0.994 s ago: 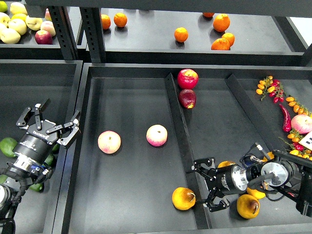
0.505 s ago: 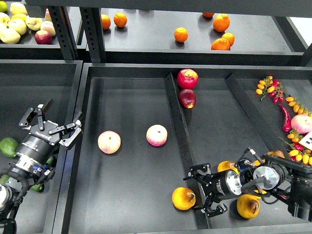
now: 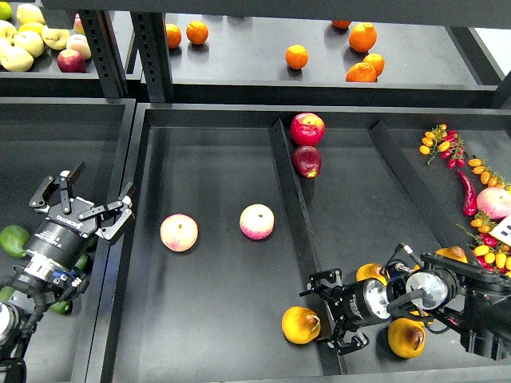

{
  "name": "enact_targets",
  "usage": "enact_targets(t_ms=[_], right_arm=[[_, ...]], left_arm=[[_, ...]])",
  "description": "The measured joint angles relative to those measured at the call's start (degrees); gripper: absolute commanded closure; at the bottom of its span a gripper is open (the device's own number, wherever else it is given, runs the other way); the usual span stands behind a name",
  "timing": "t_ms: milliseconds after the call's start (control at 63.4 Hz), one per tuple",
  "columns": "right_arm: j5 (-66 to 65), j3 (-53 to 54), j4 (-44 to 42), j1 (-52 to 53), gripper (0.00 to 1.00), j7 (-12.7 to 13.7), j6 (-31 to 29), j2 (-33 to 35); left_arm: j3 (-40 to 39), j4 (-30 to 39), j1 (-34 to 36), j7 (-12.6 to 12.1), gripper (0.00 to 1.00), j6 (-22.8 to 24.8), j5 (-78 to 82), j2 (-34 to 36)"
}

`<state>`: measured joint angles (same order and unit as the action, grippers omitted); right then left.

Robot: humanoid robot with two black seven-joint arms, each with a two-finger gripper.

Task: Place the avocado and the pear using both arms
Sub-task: 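Close the right gripper on the pear and lift it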

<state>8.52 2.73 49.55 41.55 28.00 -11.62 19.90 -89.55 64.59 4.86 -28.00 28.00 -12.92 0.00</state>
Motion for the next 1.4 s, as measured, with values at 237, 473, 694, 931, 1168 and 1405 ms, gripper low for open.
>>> enact_targets(t_ms=[237, 473, 694, 931, 1168, 1405], right_arm=[[0.0, 0.0, -0.9, -0.2, 0.02, 0.0, 0.0, -1.6], [-0.1, 0.6, -2.4, -0.8, 0.13, 0.0, 0.0, -2.8], [-0.3, 1.1, -3.6, -0.8, 0.27, 0.0, 0.1, -3.8], [-0.3, 2.1, -3.7, -1.2, 0.41, 0.0, 0.1, -4.1], [0.0, 2.9, -3.4, -2.5, 0.51, 0.0, -0.4, -4.2], [0.3, 4.5, -2.6, -3.3, 0.64, 0.0, -0.8, -4.1]], left_arm=[[0.2, 0.0, 0.0, 0.0, 0.01, 0.0, 0.0, 0.0], [0.5, -0.1, 0.0, 0.0, 0.01, 0.0, 0.0, 0.0], [0.5, -0.1, 0.0, 0.0, 0.01, 0.0, 0.0, 0.0], [0.2, -0.1, 0.0, 0.0, 0.01, 0.0, 0.0, 0.0], [0.2, -0.1, 0.0, 0.0, 0.01, 0.0, 0.0, 0.0], [0.2, -0.1, -0.1, 0.0, 0.01, 0.0, 0.0, 0.0]])
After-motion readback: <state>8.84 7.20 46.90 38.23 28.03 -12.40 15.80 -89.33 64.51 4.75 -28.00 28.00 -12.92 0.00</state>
